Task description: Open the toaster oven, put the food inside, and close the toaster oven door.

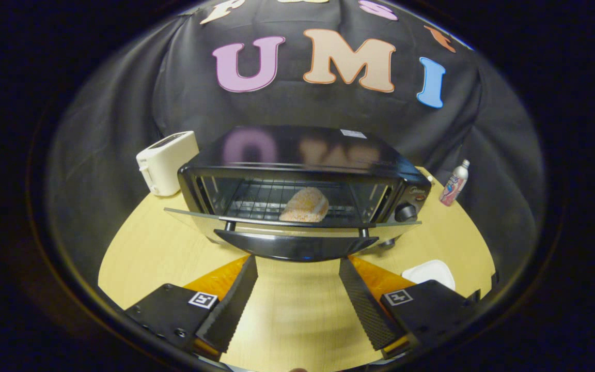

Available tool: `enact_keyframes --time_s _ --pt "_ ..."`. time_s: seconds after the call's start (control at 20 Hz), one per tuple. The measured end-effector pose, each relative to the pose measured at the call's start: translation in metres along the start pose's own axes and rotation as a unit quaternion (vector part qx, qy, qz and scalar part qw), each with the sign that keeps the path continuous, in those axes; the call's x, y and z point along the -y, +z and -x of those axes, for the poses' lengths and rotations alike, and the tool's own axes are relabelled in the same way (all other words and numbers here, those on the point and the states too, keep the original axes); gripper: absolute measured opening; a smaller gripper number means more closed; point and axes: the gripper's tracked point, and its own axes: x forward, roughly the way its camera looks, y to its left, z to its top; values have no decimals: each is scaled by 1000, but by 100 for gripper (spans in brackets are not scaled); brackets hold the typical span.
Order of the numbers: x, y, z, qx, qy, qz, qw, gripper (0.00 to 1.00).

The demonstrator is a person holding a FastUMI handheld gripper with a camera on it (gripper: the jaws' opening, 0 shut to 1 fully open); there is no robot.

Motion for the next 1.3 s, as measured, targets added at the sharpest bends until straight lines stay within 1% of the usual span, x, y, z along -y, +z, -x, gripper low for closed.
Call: enact_keyframes --time_s 0.45,0.6,0.7,0.8,0.95,1.15,1.3 --pt "6 33 -19 22 -6 -22 1000 100" --pt "15 41 -13 31 -10 -26 999 100" --pt "21 55 -4 46 -12 -27 998 100" --pt "27 77 8 70 -14 -30 997 100" --pt "36 128 35 127 -15 -39 991 100" --pt "45 204 77 208 -2 -54 977 100" --pt "56 252 108 249 -5 -56 967 100"
